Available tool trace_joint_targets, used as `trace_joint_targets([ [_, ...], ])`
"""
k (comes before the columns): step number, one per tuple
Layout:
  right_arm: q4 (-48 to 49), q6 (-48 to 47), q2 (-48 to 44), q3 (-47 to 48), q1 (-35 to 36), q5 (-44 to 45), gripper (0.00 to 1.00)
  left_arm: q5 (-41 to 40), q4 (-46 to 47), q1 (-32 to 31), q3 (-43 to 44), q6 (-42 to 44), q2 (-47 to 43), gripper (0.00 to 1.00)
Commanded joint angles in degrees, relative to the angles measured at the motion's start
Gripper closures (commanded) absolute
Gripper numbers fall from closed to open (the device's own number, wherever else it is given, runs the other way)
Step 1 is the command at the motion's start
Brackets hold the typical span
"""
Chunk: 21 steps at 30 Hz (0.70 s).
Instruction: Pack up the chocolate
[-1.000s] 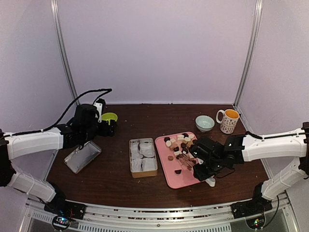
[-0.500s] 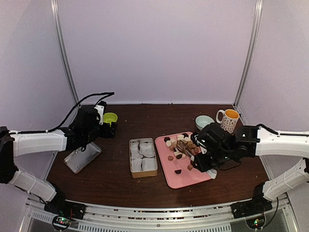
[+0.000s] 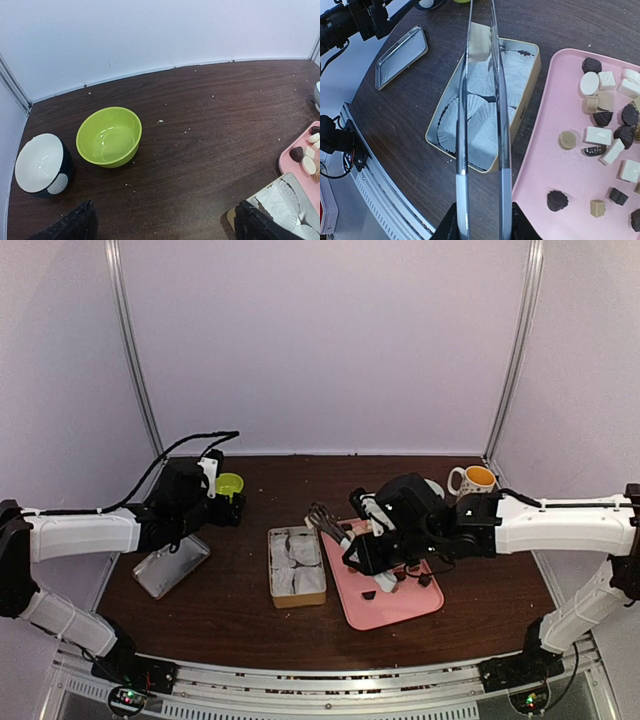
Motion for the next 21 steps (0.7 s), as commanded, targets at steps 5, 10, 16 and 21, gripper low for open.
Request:
trace_joint_targets([
  [5,12.09,3.38,8.97,4.54,1.96,0.43,0.77,0.47,3.25,0.43,-0.29,-0.02,-1.55,0.02],
  [10,13.2,3.77,14.31,7.11,2.2,1.33,0.77,-0.21,3.66,0.43,-0.69,0.37,-2.23,0.02],
  [16,13.46,3.67,19.53,10.17,2.39,2.75,0.77,-0.53,3.2,0.38,-0.33,0.46,-1.94,0.02],
  [21,12.26,3.23,22.72,12.65,2.52,3.42,0.76,-0.29,3.1,0.42,-0.17,0.42,-1.8,0.02],
])
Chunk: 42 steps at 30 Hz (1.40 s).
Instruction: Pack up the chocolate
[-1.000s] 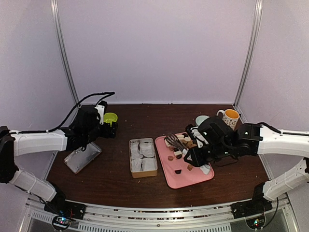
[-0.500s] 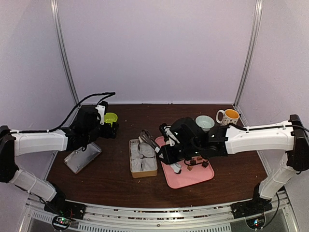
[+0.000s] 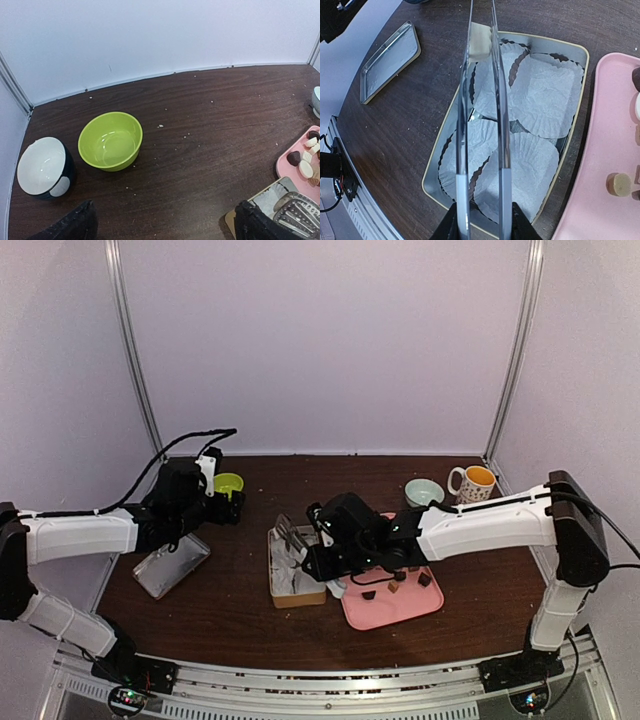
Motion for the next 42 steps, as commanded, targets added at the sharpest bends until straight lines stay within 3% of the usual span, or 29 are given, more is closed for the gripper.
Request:
trace_joint_targets([
  [1,1.02,-0.36,2.02,3.56,0.63,2.5,0.76,-0.45,2.51,0.42,0.09,0.36,-0.59,0.02],
  [25,-4.27,-1.62,6.05,8.25,0.61,5.29,0.69,-0.39,1.48,0.38,0.89,0.04,0.13,0.02],
  [31,-8.69,-3.03,1.7,7.59,0.66,8.97,0.69,-0.46,1.66,0.43,0.63,0.09,-0.18,0.02],
  [42,-16.47,-2.71,-12.14,-2.1,0.65,10.23,0.69,-0.22,1.47,0.42,0.82,0.15,0.17,0.02],
])
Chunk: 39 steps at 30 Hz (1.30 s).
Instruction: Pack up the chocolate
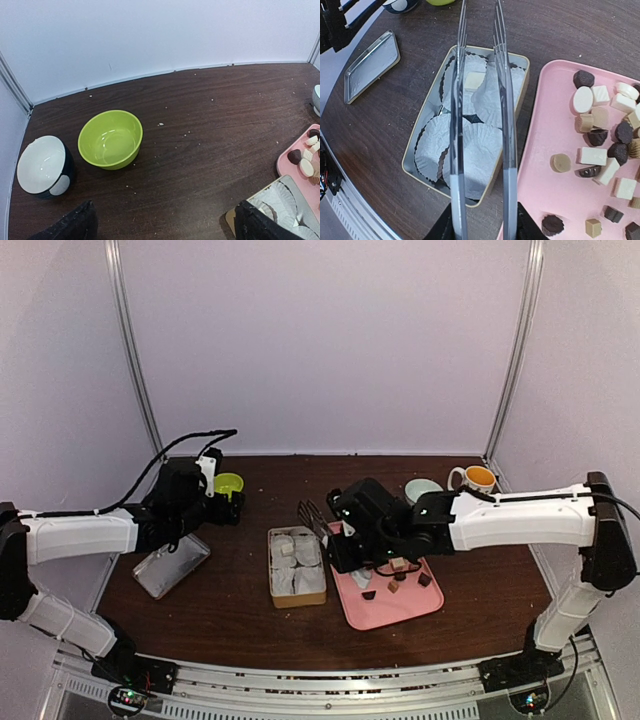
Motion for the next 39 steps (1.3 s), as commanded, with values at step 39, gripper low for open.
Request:
trace_joint_targets([
  [39,-10.06,3.75,-6.77,-16.65,0.36,1.26,0.62,-0.47,1.68,0.4,1.14,0.5,0.59,0.02],
])
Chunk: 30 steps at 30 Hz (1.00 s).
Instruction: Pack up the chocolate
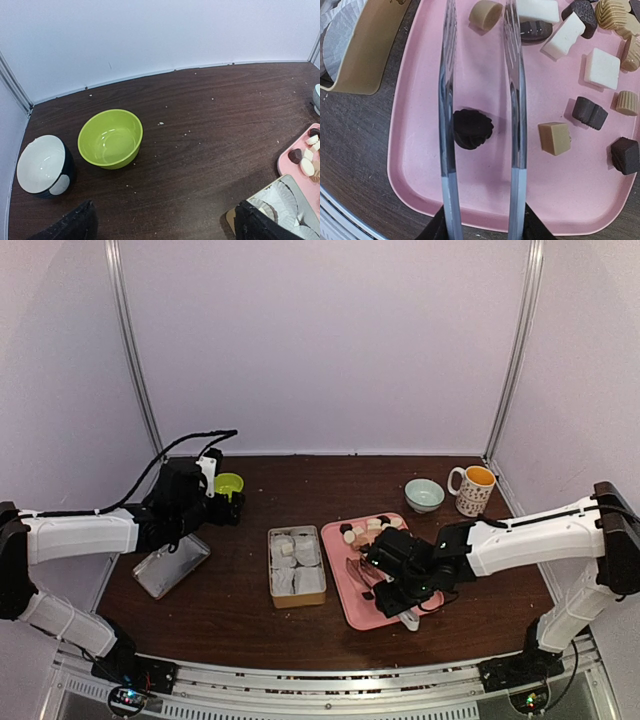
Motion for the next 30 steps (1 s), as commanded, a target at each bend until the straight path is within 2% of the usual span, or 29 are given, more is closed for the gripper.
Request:
trace_joint_targets([
  [1,-0.29,0.58,0.94,1.72,0.35,3.33,0.62,-0.43,1.73,0.42,1.13,0.54,0.39,0.02],
  [11,-1.98,-0.33,3.71,5.09,0.4,5.63,0.67,-0.44,1.57,0.42,1.15,0.61,0.39,0.02],
  [19,-1.82,-0.49,-1.47,4.92,0.46,8.23,0.76,-0.54,1.61,0.42,1.16,0.7,0.46,0.02],
  [30,10.41,-2.79,-10.22,2.37,0.45,5.06,0.78,-0.41,1.96,0.39,0.89,0.82,0.22,0.03],
])
